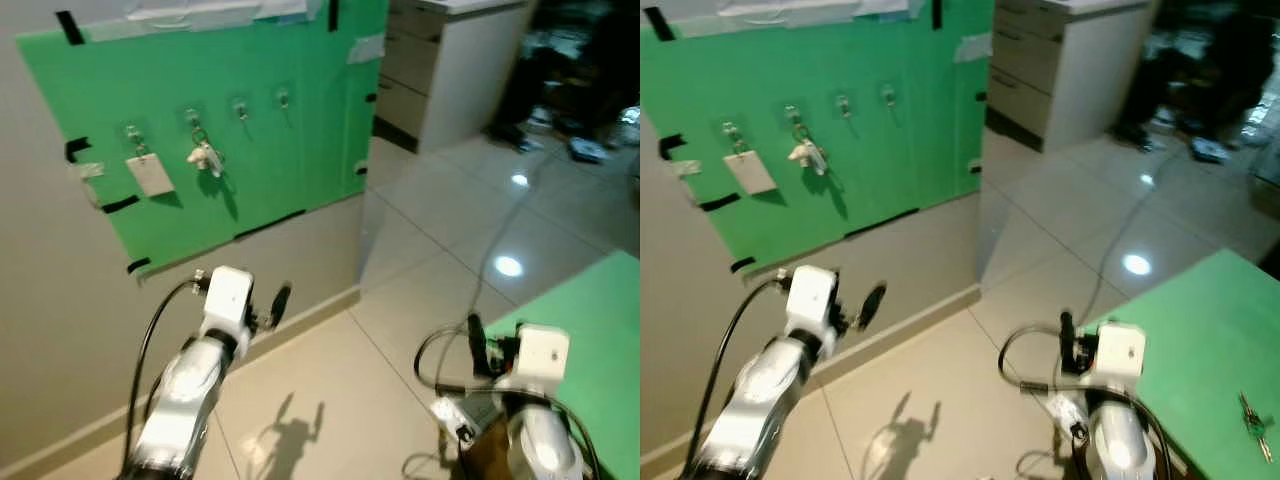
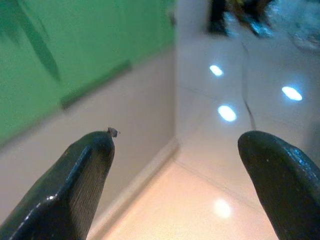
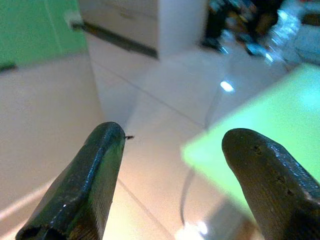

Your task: Hang keys on a hook

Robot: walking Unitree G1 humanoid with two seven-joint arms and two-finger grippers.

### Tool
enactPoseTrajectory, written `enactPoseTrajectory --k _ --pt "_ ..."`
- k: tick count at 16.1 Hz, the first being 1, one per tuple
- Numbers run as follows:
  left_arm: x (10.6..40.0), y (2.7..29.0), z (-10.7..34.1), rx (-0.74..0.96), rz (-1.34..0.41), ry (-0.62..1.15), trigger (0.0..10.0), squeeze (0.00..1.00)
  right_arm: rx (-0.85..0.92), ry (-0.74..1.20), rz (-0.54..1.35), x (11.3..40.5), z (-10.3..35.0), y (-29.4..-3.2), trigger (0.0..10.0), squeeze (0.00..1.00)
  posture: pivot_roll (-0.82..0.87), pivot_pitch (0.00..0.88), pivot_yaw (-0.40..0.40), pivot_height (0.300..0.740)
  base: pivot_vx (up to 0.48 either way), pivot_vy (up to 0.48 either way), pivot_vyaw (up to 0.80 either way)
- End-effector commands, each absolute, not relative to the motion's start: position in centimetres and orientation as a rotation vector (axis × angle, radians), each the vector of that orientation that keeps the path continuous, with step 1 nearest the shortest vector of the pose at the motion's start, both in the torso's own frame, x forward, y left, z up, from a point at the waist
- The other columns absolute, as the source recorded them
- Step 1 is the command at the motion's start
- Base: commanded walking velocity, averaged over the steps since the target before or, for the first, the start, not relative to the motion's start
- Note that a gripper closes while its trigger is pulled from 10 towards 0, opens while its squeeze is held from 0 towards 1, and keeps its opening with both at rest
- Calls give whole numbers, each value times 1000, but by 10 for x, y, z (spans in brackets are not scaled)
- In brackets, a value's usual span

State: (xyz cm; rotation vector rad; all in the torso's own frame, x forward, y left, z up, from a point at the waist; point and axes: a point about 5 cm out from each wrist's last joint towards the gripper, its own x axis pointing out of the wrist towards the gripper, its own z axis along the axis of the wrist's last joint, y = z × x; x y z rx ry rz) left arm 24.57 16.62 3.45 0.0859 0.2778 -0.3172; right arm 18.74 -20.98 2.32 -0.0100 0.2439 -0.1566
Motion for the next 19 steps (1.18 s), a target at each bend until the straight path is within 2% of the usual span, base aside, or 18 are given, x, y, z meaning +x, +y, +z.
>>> enactPoseTrajectory --k 1,5,10,13,17,19 --pt "252 166 45 83 -329 242 10000 0 -22 212 -134 192 31 -205 10000 0 -42 0 15 740 0 476 -763" --pt "254 168 44 32 -270 224 10000 0 -23 197 -164 187 30 -211 10000 0 -44 0 4 740 0 0 -759" --pt "259 163 46 -4 -254 198 10000 0 -25 191 -140 196 34 -212 10000 0 -50 0 -8 740 0 0 -732" --pt "264 159 48 14 -265 178 10000 0 -36 183 -125 204 37 -213 10000 114 -53 0 -17 740 0 0 -735" --pt "272 152 57 35 -304 137 10000 0 -32 174 -145 206 35 -216 10000 129 -63 0 -1 740 0 0 -738" --pt "273 149 59 24 -321 117 10000 0 -18 140 -172 209 37 -218 10000 129 -71 0 10 740 321 -291 -738"
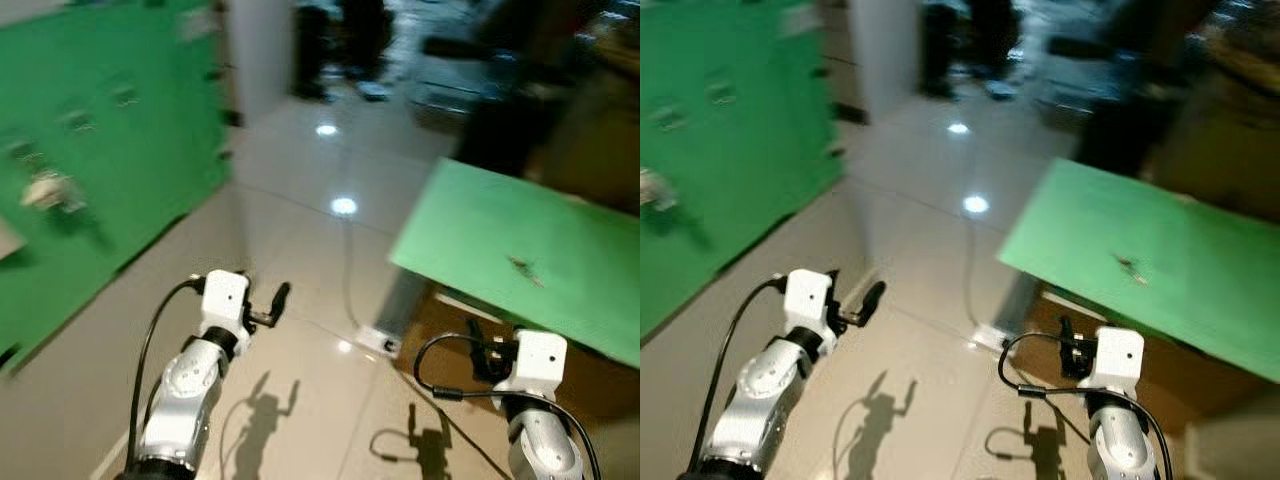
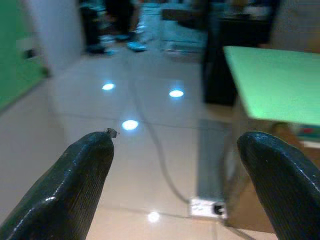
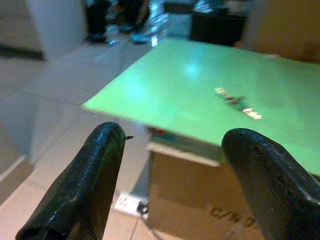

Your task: Hang keys on a hook

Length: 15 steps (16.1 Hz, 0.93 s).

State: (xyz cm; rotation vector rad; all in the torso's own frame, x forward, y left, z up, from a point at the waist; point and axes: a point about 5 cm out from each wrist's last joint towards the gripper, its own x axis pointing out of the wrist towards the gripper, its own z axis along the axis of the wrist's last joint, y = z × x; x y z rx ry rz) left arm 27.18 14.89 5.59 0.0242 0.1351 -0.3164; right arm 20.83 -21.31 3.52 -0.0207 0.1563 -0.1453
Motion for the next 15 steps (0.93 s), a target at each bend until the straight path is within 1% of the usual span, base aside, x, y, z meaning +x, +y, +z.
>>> enactPoseTrajectory --k 1,9,12,13,14,15 --pt "274 148 59 20 -324 115 10000 0 -14 133 -182 210 39 -219 10000 133 -74 0 14 740 345 -330 -738" --pt "280 138 65 20 -345 86 10000 0 -31 115 -196 214 42 -220 10000 133 -87 0 26 740 372 -297 -738" --pt "281 134 67 20 -356 79 10000 0 -53 109 -194 217 45 -225 10000 129 -85 0 27 740 435 0 -740" --pt "280 134 66 21 -356 82 10000 0 -62 115 -197 218 45 -225 10000 98 -83 0 29 740 435 0 0" --pt "282 138 64 56 -321 95 10000 0 -22 146 -215 222 42 -225 10000 0 -81 0 30 740 360 0 0" --pt "285 141 64 62 -292 102 10000 0 -20 142 -208 225 44 -222 10000 0 -80 0 32 740 0 0 0"
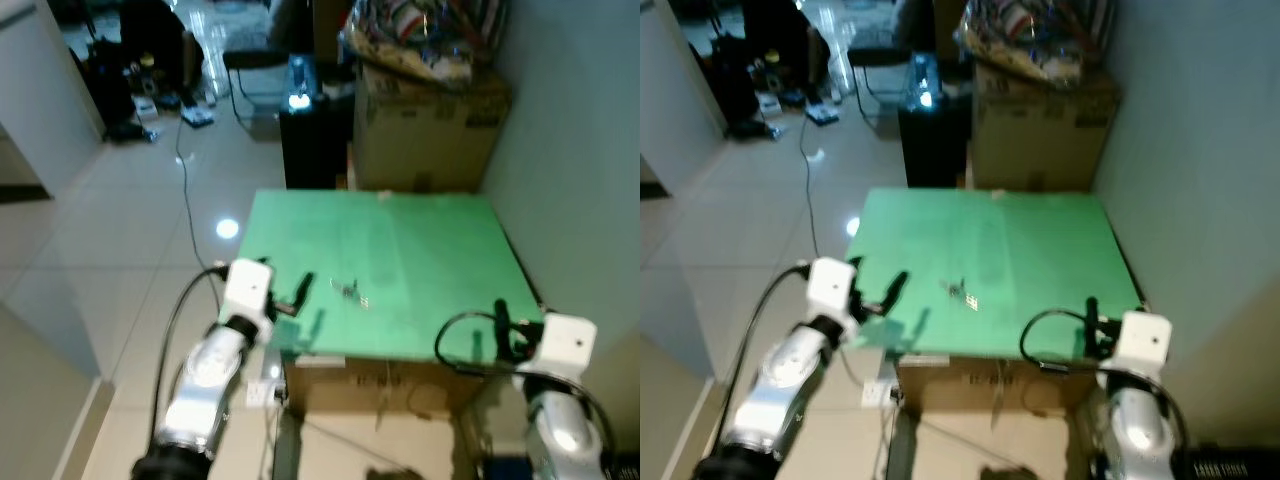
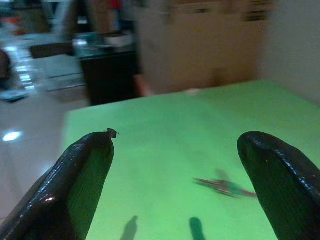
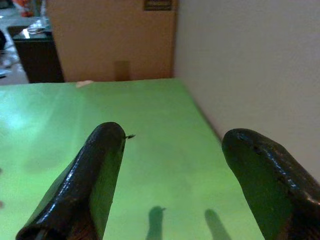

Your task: Hang keys on a hook

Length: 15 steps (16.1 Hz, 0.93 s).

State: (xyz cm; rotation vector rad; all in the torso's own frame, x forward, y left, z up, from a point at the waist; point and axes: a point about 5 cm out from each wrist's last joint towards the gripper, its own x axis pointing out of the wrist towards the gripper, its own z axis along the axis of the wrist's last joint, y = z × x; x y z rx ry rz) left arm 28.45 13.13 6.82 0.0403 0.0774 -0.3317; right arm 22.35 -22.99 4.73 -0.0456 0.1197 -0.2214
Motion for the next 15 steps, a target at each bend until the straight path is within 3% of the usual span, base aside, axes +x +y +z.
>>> enactPoseTrajectory --k 1,4,6,15 --pt "287 142 65 61 -284 105 10000 0 -44 142 -209 226 44 -222 10000 0 -80 0 32 740 0 0 0" --pt "291 140 71 72 -290 74 10000 0 6 141 -171 230 45 -215 10000 0 -78 0 36 740 0 0 0" --pt "292 139 72 72 -288 71 10000 0 -18 149 -154 231 45 -213 10000 0 -78 0 38 740 0 0 606" --pt "294 141 72 70 -279 79 10000 0 -31 204 -219 230 38 -223 10000 0 -72 0 38 740 0 0 0"
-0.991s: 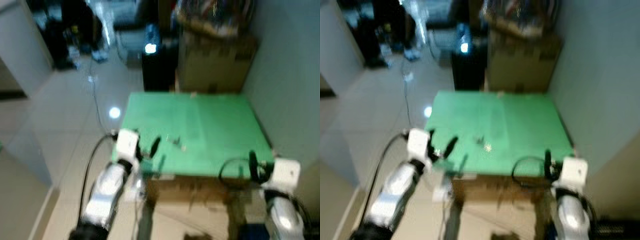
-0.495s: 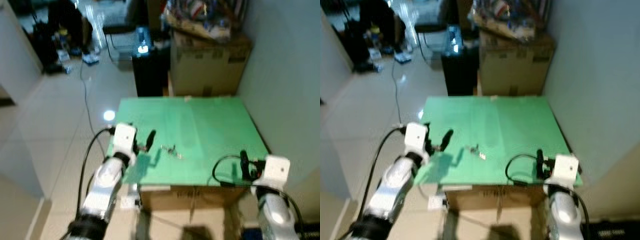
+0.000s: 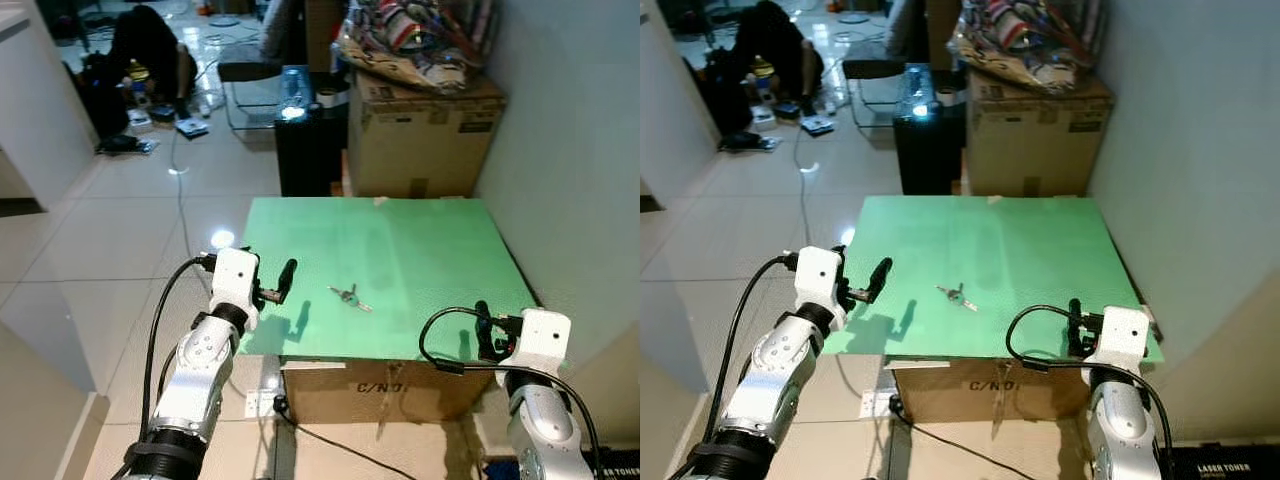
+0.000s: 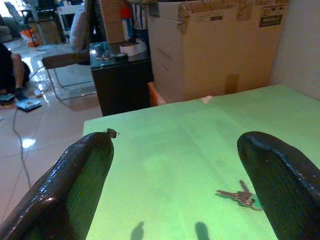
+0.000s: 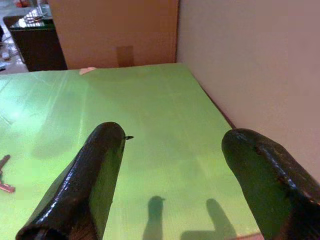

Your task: Hang keys on a hook

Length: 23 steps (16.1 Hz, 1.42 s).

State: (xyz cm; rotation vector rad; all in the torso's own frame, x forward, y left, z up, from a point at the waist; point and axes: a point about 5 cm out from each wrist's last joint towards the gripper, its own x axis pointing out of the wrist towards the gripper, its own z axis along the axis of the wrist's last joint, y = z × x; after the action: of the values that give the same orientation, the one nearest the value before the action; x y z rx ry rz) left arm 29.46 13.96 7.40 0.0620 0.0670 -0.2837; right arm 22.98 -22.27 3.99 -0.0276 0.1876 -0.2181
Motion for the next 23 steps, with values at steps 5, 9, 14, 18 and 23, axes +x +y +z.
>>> enactPoseTrajectory --k 5,9,14,18,23 --pt "294 141 72 70 -279 79 10000 0 -31 204 -219 230 38 -223 10000 0 -72 0 38 740 0 0 0" --pt "294 141 72 70 -279 79 10000 0 -31 204 -219 230 38 -223 10000 0 -72 0 38 740 0 0 0" --pt "294 141 72 70 -279 79 10000 0 -31 204 -219 230 38 -223 10000 0 -72 0 38 740 0 0 0" --pt "294 141 72 70 -279 79 10000 0 -31 204 -219 230 38 -223 10000 0 -72 0 38 740 0 0 0" --pt "294 141 72 70 -279 79 10000 0 -31 204 -219 230 38 -223 10000 0 -72 0 38 740 0 0 0"
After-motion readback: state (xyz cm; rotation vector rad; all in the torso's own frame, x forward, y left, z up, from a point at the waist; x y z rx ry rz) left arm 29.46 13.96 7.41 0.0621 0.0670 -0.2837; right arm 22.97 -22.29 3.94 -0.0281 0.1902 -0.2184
